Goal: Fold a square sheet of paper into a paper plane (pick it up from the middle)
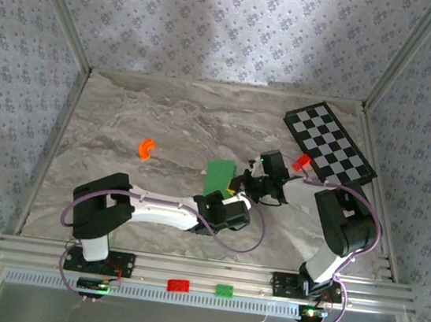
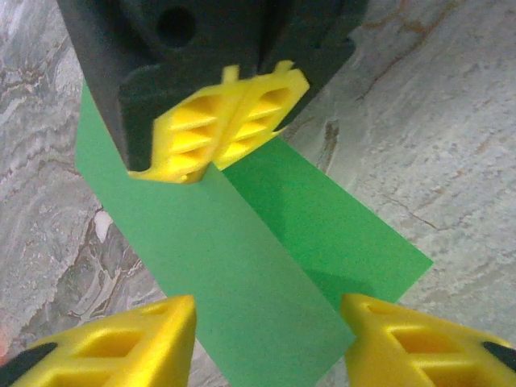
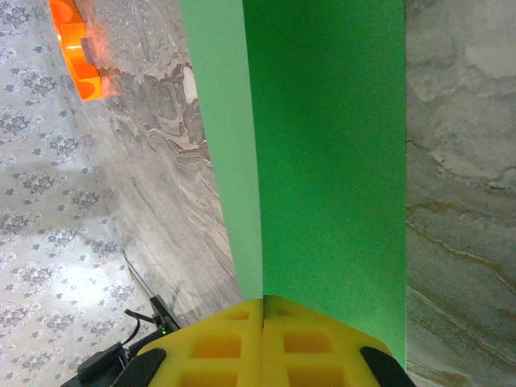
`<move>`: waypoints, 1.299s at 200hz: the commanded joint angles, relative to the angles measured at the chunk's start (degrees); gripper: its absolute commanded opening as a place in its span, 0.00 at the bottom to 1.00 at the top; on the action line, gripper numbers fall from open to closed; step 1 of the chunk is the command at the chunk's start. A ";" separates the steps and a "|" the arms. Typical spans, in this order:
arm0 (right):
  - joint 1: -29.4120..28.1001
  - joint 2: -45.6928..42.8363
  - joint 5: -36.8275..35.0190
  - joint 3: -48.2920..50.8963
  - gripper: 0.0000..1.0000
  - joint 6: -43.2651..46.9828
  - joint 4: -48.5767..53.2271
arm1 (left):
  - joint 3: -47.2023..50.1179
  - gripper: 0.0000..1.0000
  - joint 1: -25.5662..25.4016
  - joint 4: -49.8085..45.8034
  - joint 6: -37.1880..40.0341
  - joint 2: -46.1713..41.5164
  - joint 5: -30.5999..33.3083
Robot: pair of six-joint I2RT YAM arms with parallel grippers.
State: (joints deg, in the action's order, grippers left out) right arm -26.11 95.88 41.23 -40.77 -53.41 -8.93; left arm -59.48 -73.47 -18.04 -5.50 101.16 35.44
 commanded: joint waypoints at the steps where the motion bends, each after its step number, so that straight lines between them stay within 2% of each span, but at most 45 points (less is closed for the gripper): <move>1: 0.28 -1.04 0.43 -0.75 0.06 1.09 1.20 | 0.59 0.43 0.40 -0.68 0.61 -1.32 -0.47; 30: 0.26 -0.79 0.36 -0.91 0.06 1.07 1.19 | 0.60 0.33 0.61 -0.49 0.79 -1.15 -1.97; 93: 0.22 -0.64 0.25 -0.89 0.07 1.05 1.07 | 1.04 0.39 0.59 -0.66 0.82 -1.82 -2.39; 145: 0.22 -0.89 0.16 -0.56 0.07 1.09 1.19 | 2.26 0.35 0.67 -0.03 1.31 -2.70 -2.39; 188: 0.20 -0.82 -0.12 -0.60 0.09 0.85 1.09 | 1.93 0.24 0.62 0.47 1.36 -2.77 -2.39; 210: 0.24 -0.69 -0.01 -0.78 0.09 0.80 1.19 | 1.80 0.25 0.70 0.80 1.28 -2.84 -2.39; 230: 0.21 -0.70 -0.05 -0.80 0.09 0.76 1.19 | 1.81 0.30 0.64 1.34 1.52 -3.08 -2.39; 260: 0.21 -0.81 -0.01 -0.69 0.09 0.83 1.21 | 1.54 0.31 0.65 1.80 1.90 -2.94 -2.39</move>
State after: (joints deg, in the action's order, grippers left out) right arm -26.11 95.88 41.19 -40.77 -53.08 -8.80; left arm -57.54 -73.10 -16.91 -4.27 100.49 33.43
